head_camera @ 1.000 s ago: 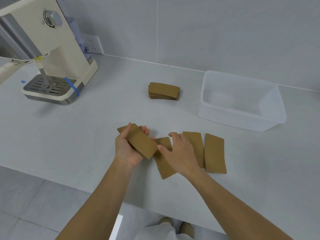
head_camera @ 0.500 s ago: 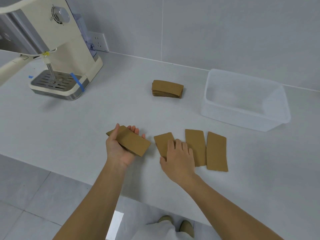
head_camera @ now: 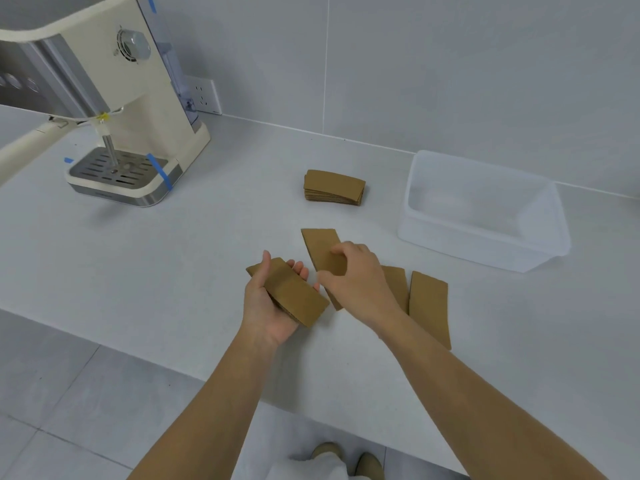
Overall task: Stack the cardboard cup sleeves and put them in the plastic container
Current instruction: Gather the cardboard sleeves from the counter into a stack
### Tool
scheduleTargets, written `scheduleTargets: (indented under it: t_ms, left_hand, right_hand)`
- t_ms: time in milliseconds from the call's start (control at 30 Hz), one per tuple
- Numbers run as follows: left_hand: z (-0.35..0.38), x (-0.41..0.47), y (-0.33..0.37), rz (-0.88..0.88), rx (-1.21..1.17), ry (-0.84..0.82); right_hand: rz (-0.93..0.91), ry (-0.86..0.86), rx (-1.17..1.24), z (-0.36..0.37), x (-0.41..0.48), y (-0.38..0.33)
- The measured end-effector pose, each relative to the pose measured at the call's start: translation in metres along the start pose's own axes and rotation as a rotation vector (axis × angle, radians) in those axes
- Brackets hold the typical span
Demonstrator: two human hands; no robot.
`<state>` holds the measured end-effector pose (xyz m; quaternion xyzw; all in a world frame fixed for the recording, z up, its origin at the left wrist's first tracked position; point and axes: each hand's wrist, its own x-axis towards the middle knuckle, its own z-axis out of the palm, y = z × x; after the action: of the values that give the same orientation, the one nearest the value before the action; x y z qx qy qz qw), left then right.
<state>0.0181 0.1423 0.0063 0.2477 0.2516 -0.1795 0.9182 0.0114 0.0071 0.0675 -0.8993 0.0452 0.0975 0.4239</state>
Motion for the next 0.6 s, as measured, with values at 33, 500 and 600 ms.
scheduleTargets:
  t_ms: [33,500,600]
  left_hand:
    - [0.001,0.0,-0.002,0.0,0.024,-0.025]
    - [0.005,-0.002,-0.021,-0.025,0.063,-0.188]
    - [0.006,-0.001,-0.027,-0.09,0.081,-0.176]
  right_hand:
    - [-0.03,0.001,0.001,0.001,-0.001,-0.003]
    - [-0.171,-0.116,-0.124,0.031,-0.016,0.013]
    - [-0.169,-0.129,-0.155,0.028,-0.018,0.019]
